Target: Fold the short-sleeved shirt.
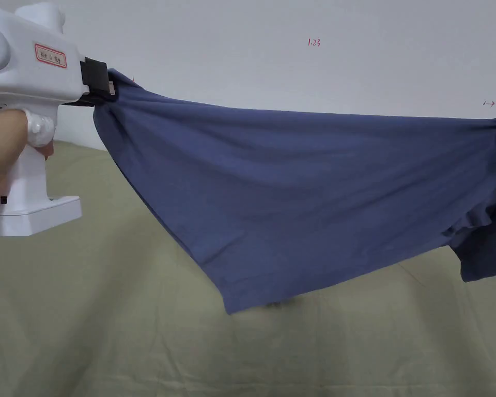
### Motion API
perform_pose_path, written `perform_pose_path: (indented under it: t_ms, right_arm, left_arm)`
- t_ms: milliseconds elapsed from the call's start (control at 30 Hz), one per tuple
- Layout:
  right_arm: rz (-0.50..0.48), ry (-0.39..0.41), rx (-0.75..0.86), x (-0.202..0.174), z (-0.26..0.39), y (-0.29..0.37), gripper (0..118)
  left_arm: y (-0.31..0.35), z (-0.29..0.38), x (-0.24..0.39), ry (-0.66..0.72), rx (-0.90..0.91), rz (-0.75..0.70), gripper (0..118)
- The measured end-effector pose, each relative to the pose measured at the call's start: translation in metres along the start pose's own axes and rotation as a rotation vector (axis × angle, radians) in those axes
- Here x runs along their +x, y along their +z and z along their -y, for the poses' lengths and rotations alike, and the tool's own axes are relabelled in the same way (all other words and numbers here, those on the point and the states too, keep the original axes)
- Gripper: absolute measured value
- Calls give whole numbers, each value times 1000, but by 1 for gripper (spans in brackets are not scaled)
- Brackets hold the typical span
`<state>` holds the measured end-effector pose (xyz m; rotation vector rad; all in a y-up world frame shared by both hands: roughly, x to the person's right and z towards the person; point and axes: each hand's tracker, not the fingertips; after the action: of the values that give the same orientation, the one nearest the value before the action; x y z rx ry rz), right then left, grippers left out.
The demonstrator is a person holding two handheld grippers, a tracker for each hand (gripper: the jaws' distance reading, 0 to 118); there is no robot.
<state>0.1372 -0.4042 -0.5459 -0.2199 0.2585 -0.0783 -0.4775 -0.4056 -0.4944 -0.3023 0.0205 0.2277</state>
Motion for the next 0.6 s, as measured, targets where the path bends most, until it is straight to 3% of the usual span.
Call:
perform_pose_path:
  t_ms: [267,600]
  right_arm:
    - [-7,-43,-3,10,27,-4,0]
    - [-67,-14,-148,12,112,27,0]
  left_arm:
    - [-12,27,-10,44,0,42,2]
    - [26,125,-34,138,-138,72,3]
